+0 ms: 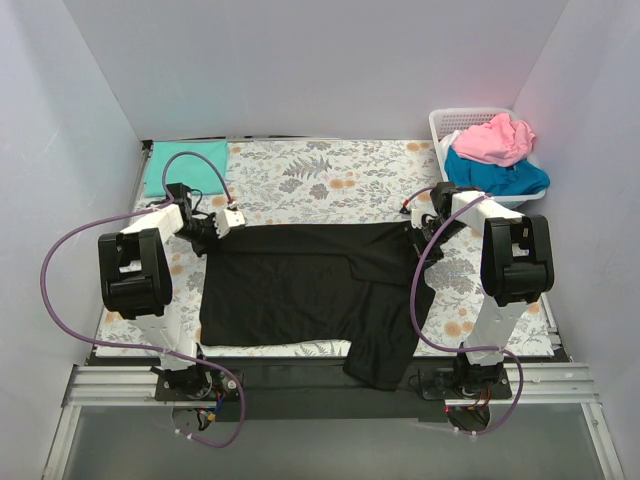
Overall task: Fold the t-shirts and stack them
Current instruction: Fold the tshirt
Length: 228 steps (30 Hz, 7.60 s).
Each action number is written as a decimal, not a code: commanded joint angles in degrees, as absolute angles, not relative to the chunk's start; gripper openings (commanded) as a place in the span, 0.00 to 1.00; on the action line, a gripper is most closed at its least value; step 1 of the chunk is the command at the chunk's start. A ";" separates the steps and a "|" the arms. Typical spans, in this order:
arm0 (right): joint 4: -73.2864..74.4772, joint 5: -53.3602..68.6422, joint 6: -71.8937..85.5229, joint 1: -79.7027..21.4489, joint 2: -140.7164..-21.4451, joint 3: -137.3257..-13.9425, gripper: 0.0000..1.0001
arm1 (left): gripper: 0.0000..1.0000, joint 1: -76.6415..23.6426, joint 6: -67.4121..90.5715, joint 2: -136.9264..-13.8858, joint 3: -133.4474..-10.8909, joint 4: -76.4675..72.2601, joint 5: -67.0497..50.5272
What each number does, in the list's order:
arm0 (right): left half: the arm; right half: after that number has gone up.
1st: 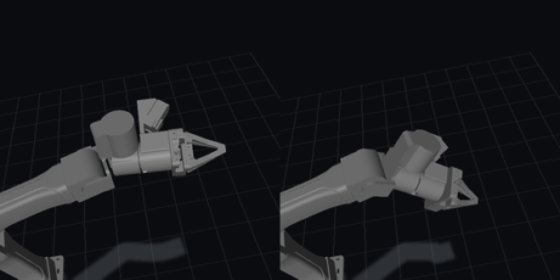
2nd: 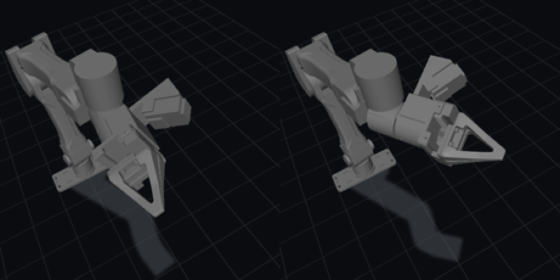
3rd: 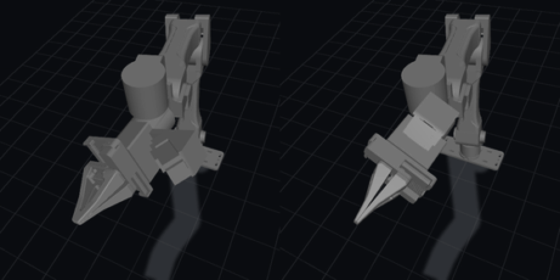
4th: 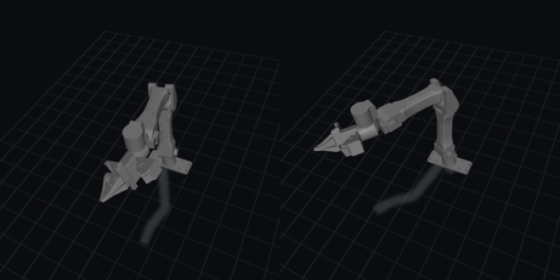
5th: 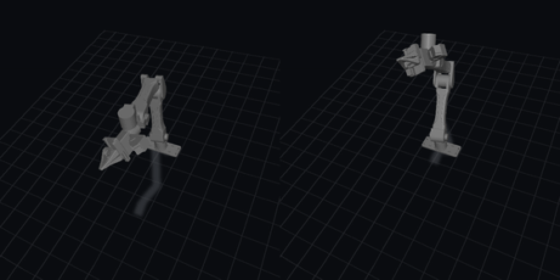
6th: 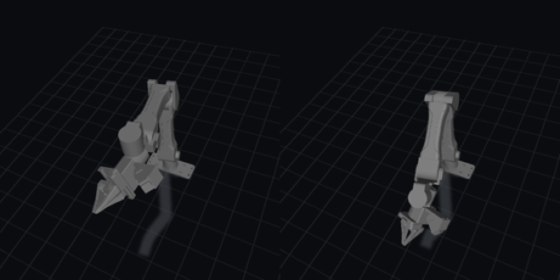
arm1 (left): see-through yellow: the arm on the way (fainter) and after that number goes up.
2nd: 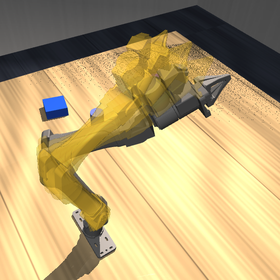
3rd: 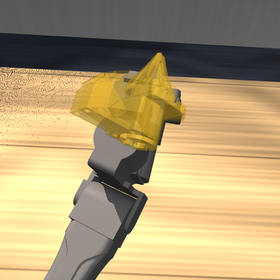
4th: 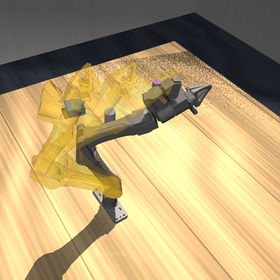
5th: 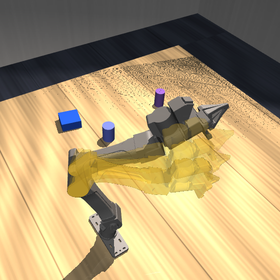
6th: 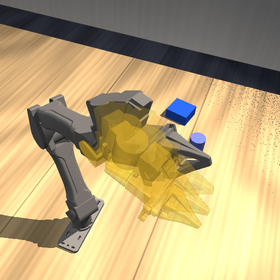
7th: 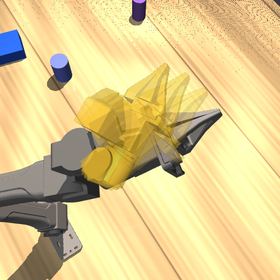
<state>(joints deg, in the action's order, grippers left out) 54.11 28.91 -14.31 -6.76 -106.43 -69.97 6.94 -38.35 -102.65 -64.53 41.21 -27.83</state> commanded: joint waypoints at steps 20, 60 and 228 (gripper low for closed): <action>58.98 29.19 -20.05 -6.15 -107.92 -89.98 0.41 | 0.39 9.84 -21.92 -104.85 -79.70 45.37 -39.11; 42.72 9.50 -18.37 -6.24 -124.35 -93.42 0.36 | 0.01 9.84 -2.20 -118.38 -79.62 30.15 -26.02; 53.09 9.23 -61.96 -17.49 -101.95 -78.31 0.01 | 0.00 4.13 -23.91 -93.16 -62.49 36.56 -31.82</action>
<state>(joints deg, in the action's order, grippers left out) 51.13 8.12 -58.72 -17.98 -100.97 -75.29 3.66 -23.97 -93.30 -60.53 38.48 -30.87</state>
